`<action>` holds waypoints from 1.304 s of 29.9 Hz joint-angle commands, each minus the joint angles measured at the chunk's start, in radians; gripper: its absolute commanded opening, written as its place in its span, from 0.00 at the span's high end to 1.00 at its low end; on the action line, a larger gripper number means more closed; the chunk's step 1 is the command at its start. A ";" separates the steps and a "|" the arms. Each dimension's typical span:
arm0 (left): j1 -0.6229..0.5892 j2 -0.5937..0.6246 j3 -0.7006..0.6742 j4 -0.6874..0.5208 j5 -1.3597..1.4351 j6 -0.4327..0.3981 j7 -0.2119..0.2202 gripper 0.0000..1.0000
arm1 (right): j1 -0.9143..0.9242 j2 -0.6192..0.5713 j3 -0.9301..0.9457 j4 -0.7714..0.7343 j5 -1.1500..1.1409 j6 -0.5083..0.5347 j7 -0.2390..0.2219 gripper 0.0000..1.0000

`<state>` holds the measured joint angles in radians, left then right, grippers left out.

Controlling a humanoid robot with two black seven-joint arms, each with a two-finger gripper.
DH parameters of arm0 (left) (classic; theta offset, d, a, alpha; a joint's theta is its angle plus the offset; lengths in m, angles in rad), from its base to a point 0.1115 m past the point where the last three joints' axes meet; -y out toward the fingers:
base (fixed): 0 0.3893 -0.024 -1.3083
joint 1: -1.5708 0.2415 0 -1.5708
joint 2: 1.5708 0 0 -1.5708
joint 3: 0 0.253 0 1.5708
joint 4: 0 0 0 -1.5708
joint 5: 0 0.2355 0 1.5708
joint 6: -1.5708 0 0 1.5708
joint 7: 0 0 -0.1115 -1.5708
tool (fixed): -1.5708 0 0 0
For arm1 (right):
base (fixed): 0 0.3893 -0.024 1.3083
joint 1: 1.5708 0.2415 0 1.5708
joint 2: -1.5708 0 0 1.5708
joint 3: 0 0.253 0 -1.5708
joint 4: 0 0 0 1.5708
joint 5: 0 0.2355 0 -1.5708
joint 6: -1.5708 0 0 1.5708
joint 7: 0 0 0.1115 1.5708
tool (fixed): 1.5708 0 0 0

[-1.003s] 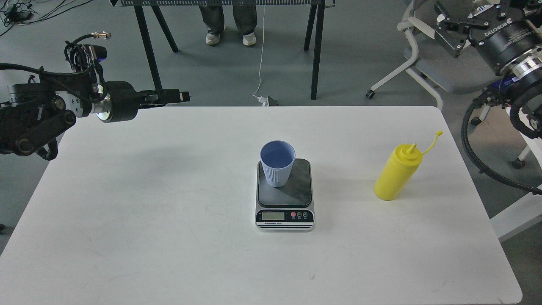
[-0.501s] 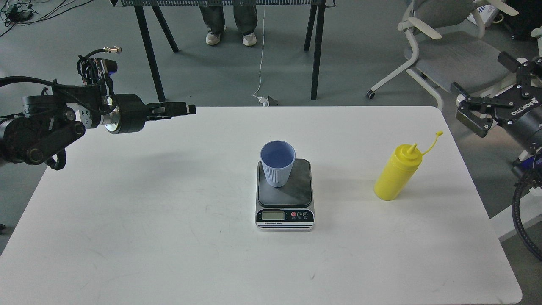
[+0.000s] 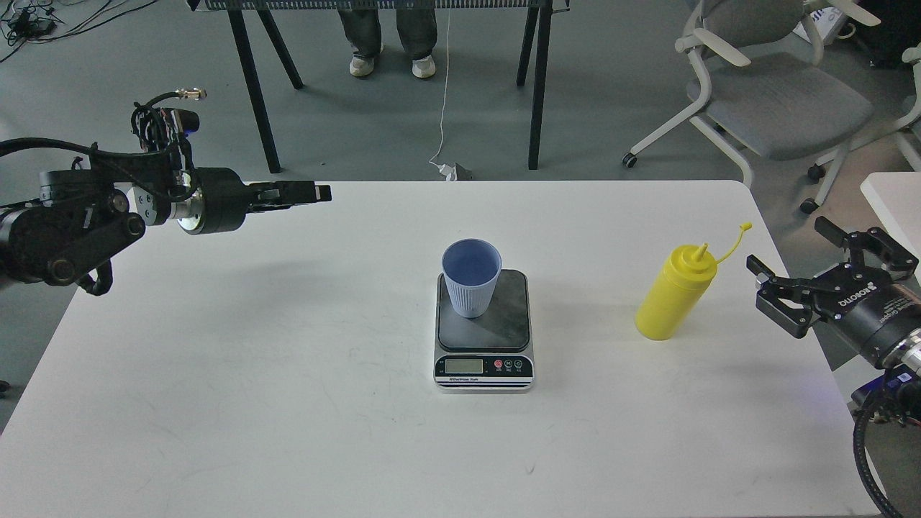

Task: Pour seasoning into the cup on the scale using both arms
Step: 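Move the right gripper down beside the yellow bottle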

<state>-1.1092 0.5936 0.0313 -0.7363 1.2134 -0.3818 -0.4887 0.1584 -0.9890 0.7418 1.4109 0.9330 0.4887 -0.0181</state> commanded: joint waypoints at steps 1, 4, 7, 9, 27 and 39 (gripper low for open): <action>0.000 0.000 0.002 0.000 0.000 0.000 0.000 0.27 | -0.025 0.013 -0.001 0.000 -0.003 0.000 0.000 0.01; 0.000 0.000 0.001 0.000 0.000 0.000 0.000 0.27 | -0.051 0.038 -0.001 -0.010 -0.022 0.000 -0.002 0.01; 0.000 0.000 0.002 0.000 0.000 0.001 0.000 0.27 | -0.075 0.079 0.001 -0.030 -0.057 0.000 0.000 0.01; 0.000 -0.002 0.002 0.000 0.000 0.000 0.000 0.27 | -0.080 0.107 0.001 -0.053 -0.069 0.000 0.000 0.01; 0.012 -0.003 0.001 0.000 0.000 0.003 0.000 0.27 | -0.073 0.236 0.001 -0.211 -0.135 0.000 -0.009 0.01; 0.012 -0.003 0.001 0.000 0.000 0.003 0.000 0.27 | -0.053 0.296 -0.002 -0.239 -0.168 0.000 -0.011 0.01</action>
<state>-1.0971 0.5893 0.0321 -0.7361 1.2134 -0.3793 -0.4887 0.0986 -0.7059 0.7425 1.1846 0.7688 0.4887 -0.0292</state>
